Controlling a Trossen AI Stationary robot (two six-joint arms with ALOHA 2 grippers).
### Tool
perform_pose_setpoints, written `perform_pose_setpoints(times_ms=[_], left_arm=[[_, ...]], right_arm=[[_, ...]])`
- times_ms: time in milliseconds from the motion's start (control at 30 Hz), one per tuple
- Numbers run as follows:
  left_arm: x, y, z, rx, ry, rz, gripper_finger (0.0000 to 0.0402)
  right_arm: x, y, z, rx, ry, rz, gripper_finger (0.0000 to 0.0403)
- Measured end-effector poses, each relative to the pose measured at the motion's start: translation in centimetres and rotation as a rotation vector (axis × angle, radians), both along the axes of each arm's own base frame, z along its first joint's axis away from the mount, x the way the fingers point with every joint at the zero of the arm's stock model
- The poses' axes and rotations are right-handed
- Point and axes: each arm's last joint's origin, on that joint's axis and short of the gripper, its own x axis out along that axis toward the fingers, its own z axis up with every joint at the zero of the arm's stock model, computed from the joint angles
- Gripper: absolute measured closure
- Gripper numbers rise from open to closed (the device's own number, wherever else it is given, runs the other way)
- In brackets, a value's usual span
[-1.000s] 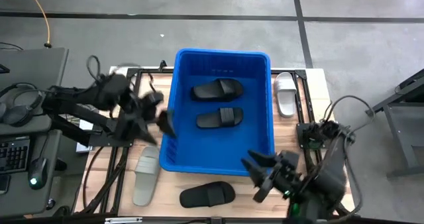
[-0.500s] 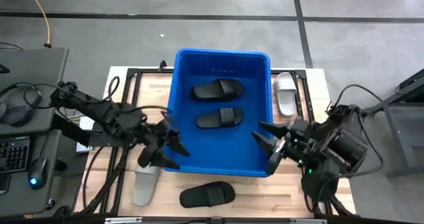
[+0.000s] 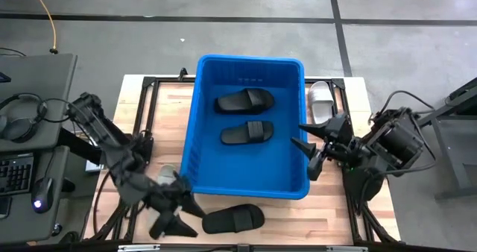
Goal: Pick and place slides into bin
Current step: Put the black slide into the blue container
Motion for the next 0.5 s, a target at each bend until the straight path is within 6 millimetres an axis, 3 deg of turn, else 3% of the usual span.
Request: perform_pose_setpoints(times_ms=[167,500], left_arm=[[0.1,-3.1,-2.7,0.014,0.069,0.103,0.0023],[1.5,-5.5,-6.7,0.033,0.170,0.154,0.0023]], right_arm=[[-0.2,-0.2,0.1,0.001,0.000,0.003,0.0210],[0.0,-0.3,0.2,0.028,-0.019,-0.017,0.0210]])
